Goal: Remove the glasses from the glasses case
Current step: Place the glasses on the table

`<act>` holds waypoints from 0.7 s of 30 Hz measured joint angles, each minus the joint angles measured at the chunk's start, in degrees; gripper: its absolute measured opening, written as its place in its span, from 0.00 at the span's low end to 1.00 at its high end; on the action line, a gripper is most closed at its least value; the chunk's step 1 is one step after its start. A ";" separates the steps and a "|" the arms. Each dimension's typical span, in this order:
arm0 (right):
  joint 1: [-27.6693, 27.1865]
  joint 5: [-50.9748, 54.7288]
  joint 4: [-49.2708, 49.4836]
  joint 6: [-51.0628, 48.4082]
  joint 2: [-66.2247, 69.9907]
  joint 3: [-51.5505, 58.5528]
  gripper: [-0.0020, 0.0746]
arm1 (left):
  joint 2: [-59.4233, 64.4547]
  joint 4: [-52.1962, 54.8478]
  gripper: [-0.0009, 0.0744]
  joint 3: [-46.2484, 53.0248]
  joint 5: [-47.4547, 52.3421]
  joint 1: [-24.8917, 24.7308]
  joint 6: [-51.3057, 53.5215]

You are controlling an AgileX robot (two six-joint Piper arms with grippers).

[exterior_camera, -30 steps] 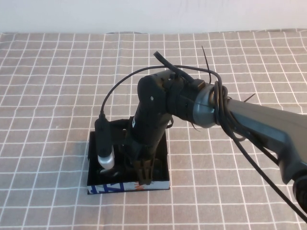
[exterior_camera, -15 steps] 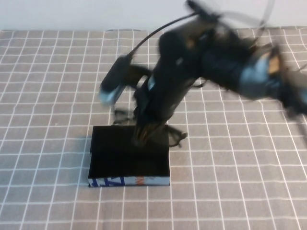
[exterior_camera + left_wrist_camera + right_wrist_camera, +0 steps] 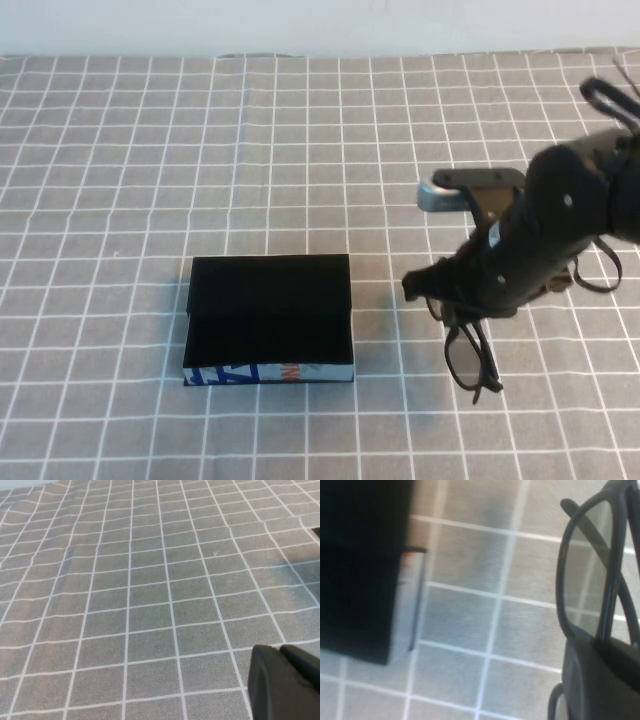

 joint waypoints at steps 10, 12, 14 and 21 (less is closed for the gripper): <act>-1.00 -4.54 2.02 0.94 2.63 2.46 0.10 | 0.00 0.00 0.01 0.00 0.00 0.00 0.00; -1.00 -4.63 2.02 0.94 2.86 2.46 0.18 | 0.00 0.00 0.01 0.00 0.00 0.00 0.00; -1.00 -4.63 2.02 0.94 2.86 2.46 0.29 | 0.00 0.00 0.01 0.00 0.00 0.00 0.00; -1.00 -3.13 0.96 0.94 2.55 2.46 0.46 | 0.00 0.00 0.01 0.00 0.00 0.00 0.00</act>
